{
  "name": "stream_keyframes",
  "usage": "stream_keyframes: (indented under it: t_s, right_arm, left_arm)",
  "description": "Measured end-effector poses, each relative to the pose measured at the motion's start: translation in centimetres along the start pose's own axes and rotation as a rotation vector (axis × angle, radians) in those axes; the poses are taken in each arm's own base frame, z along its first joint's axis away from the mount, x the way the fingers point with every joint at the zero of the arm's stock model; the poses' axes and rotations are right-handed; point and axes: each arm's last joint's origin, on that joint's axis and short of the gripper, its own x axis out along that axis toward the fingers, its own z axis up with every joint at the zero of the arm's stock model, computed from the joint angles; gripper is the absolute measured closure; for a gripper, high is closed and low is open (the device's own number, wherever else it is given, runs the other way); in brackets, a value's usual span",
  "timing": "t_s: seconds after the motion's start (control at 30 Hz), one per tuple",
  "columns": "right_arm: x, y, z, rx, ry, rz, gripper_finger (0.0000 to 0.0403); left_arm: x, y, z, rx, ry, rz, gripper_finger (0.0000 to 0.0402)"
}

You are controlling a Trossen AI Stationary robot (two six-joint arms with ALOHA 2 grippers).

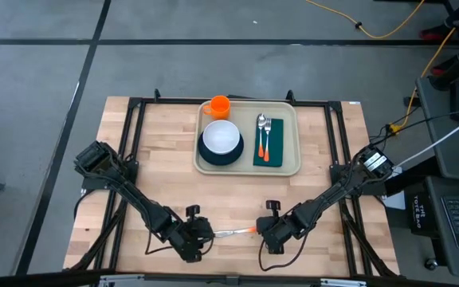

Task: Set up tray
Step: Put the orange knife on top of the green napkin to the right of the orange fork on the gray serving tray

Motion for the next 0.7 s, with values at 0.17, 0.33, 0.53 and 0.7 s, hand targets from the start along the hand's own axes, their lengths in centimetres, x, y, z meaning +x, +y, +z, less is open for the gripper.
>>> stream_keyframes:
  t_s: [0.17,0.33,0.53,0.7]
  right_arm:
    - [0.17,0.03,0.0,0.001,-0.002,0.001,0.0403]
    - [0.17,0.03,-0.02,0.002,0.002,0.004,0.0403]
    - [0.3,0.03,-0.06,0.011,0.005,0.001,0.0403]
    - [0.3,0.01,-0.05,0.037,0.007,-0.001,0.0403]
  left_arm:
    - [0.04,0.07,0.05,-0.002,0.003,-0.001,0.024]
    - [0.14,0.27,0.18,-0.007,0.009,0.002,0.024]
    - [0.15,0.36,0.02,-0.004,0.039,-0.005,0.024]
    - [0.14,0.34,0.0,-0.004,0.045,-0.012,0.024]
